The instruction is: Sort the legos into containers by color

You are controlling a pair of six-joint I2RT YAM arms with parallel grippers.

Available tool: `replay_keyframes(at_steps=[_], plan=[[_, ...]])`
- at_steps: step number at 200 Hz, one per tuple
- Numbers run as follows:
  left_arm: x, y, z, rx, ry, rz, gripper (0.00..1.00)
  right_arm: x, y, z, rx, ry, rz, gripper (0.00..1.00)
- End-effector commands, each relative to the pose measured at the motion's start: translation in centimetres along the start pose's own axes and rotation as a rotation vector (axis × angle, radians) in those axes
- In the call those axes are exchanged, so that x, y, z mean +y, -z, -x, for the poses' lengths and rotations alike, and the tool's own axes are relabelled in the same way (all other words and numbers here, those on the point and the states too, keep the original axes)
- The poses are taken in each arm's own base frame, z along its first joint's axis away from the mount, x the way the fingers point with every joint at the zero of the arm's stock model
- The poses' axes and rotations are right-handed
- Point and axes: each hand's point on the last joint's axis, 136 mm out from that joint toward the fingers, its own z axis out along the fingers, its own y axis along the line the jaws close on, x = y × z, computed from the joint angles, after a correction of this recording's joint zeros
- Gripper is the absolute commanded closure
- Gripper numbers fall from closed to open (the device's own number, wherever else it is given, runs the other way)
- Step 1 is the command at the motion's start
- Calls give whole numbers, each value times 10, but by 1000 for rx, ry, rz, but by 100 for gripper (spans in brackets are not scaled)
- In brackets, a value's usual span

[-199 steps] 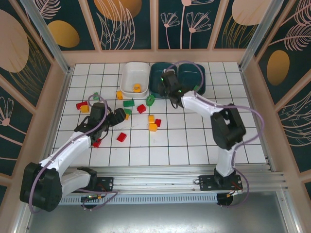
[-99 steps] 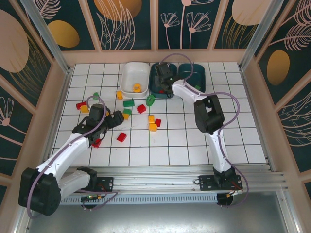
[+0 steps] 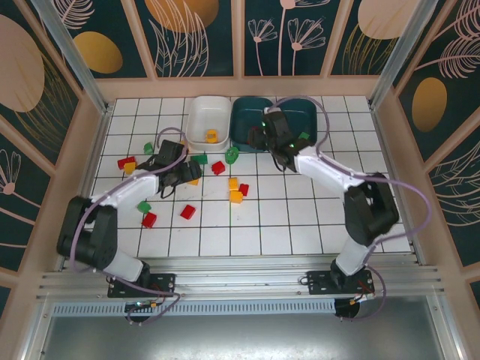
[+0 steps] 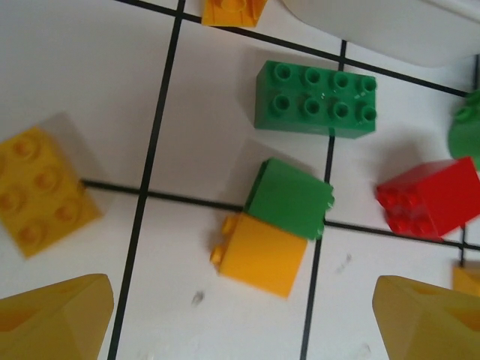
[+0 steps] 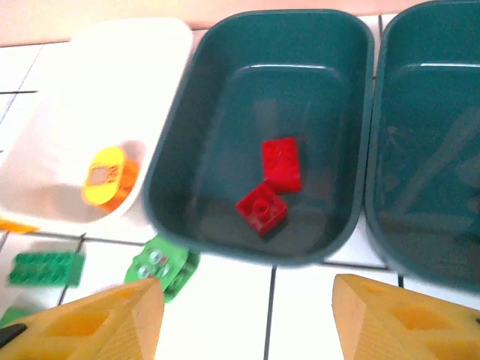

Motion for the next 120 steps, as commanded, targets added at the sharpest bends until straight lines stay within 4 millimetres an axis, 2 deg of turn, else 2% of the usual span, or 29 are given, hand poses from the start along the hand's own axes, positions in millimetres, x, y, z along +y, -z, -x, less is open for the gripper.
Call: replay_keyframes(at_steps=[1,31,44,59,76,98,120], plan=[[-2,-13,-2,43,-80,36,12,-8,13,-25,16,-44,16,38],[-7,-25,-7,65,-143,62,15,-20,30,-50,46,-54,10,38],[-5,-39,-19,106,-160,86,16,-22,32,-55,51,-52,10,38],[-8,-47,-28,133,-178,88,22,-25,30,-56,48,-39,-5,39],[-6,-55,-35,145,-189,102,24,-26,29,-52,36,-31,-13,39],[-3,-62,-38,155,-198,117,27,-22,30,-47,26,-31,0,39],[-5,-64,-37,158,-194,110,36,-22,31,-46,23,-33,3,39]])
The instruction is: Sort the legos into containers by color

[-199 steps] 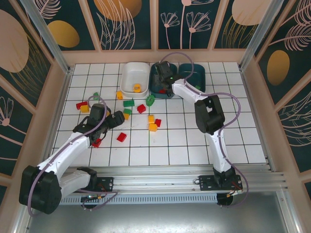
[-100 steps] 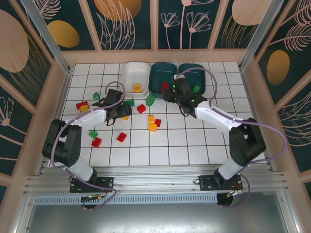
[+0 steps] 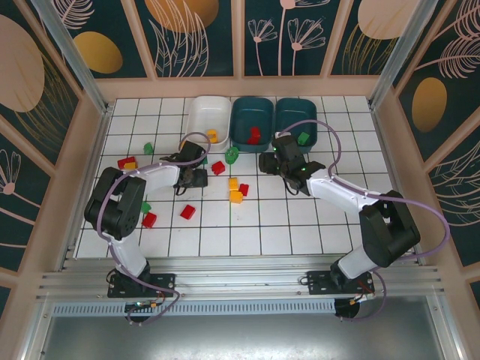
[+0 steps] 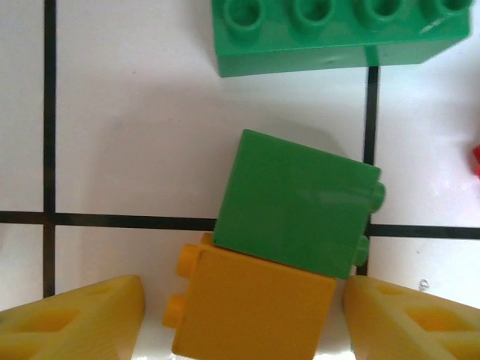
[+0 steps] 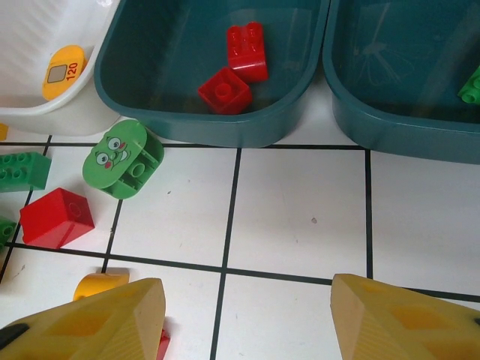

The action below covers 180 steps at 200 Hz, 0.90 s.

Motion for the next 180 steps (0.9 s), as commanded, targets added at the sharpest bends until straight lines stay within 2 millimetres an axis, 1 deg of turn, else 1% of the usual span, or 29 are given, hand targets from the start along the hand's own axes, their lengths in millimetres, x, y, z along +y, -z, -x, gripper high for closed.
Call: replay_keyframes(at_steps=[1,24,47,70,87,97,108,113,116,121,132,144,158,166,169,180], plan=[[-3,-9,-4,26,-14,-2,37,5,10,20,-68,-14,20,39],[-4,-9,-1,20,-21,-5,46,2,11,16,-64,-18,16,40],[-5,-9,-2,25,-17,-7,51,2,12,13,-59,-21,19,40],[-6,-4,-4,20,-9,-16,56,1,14,13,-62,-24,19,40],[-9,7,-2,5,-5,-25,59,3,15,15,-66,-23,23,40],[-13,18,1,-13,-6,-40,60,3,15,16,-69,-22,23,40],[-19,34,7,-39,-5,-60,61,3,15,17,-74,-22,23,40],[-21,36,6,-37,-7,-64,62,3,16,18,-74,-22,23,40],[-24,48,13,-68,-3,-83,62,3,16,18,-76,-22,22,40],[-27,57,19,-88,2,-99,62,2,16,19,-79,-22,21,40],[-32,72,31,-128,11,-129,63,2,16,18,-80,-22,19,40],[-40,83,46,-160,14,-154,64,2,15,17,-77,-23,19,41],[-50,88,67,-178,10,-165,64,3,15,16,-73,-25,27,40],[-59,94,83,-198,7,-181,64,4,15,15,-69,-28,35,40],[-61,87,86,-188,3,-176,64,4,15,14,-67,-29,38,40],[-71,85,107,-203,2,-190,64,5,16,11,-60,-33,47,40]])
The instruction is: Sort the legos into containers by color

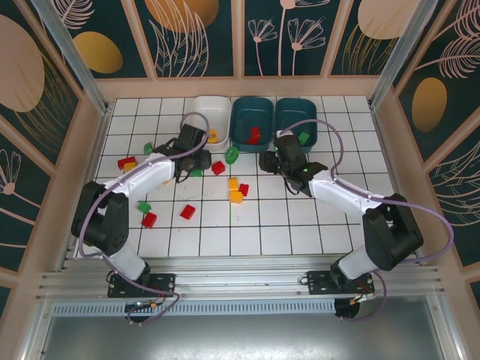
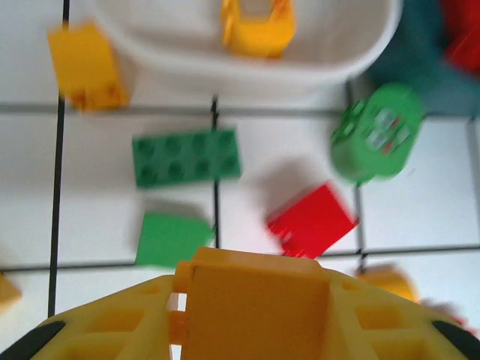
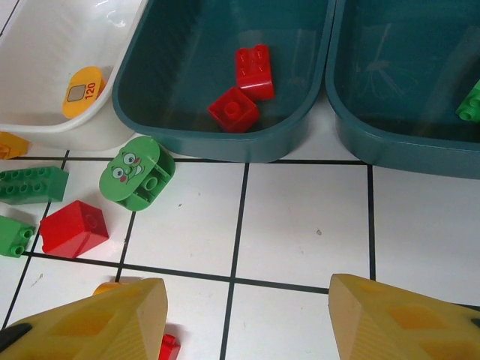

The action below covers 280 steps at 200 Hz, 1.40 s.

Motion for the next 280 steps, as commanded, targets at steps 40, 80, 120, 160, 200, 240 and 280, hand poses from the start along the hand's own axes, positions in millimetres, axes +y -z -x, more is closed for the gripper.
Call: replay_keyframes(at_steps=[40,80,120,160,200,240,280], plan=[[-14,-70,90,6,57,-8,65,19,6,-15,18,-50,73,40],[-1,-110,123,11,95,20,60,36,-10,-24,17,-191,75,36],[7,-134,119,49,96,33,51,56,-40,-16,24,-253,95,32],[7,-133,122,50,79,16,29,67,-68,-12,54,-279,91,26],[-1,-50,166,-91,98,-37,16,81,-94,-12,70,-314,74,21],[13,28,144,-214,156,-65,7,96,-121,-26,115,-282,13,20],[29,71,78,-268,236,-152,6,97,-139,-29,114,-260,-57,19]])
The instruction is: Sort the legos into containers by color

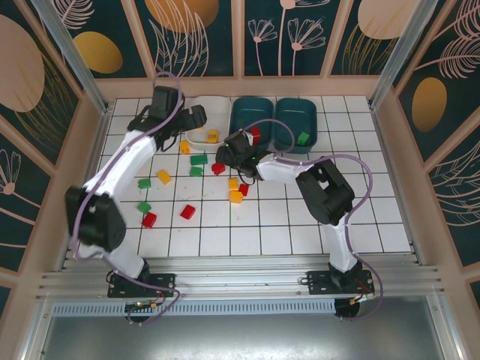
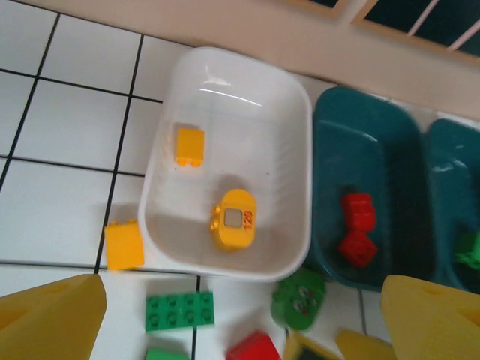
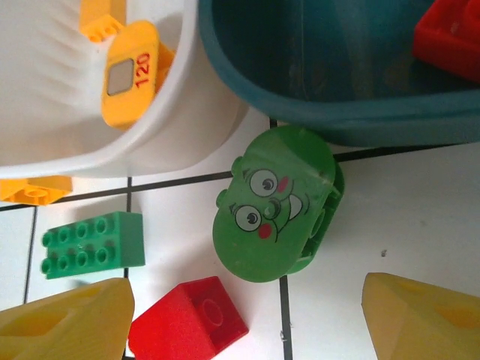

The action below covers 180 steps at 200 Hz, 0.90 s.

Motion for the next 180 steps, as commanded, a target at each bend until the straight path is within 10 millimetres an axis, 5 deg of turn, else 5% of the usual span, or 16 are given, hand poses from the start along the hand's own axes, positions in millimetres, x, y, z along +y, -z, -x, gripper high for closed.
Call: replay_keyframes(at_steps=[1,49,105,180], plan=[[14,5,-29,-21,76,-44,6,-6,-6,8,-31,-4,-85,19],[34,33,-75,-6,99,-61,5,-12,-28,9,-39,13,-188,20],[42,48,-92,-6,89,-70,5,-15,-42,5,-85,30,-287,28],[48,51,-101,3,90,-60,4,-11,-32,8,-122,75,-264,61]])
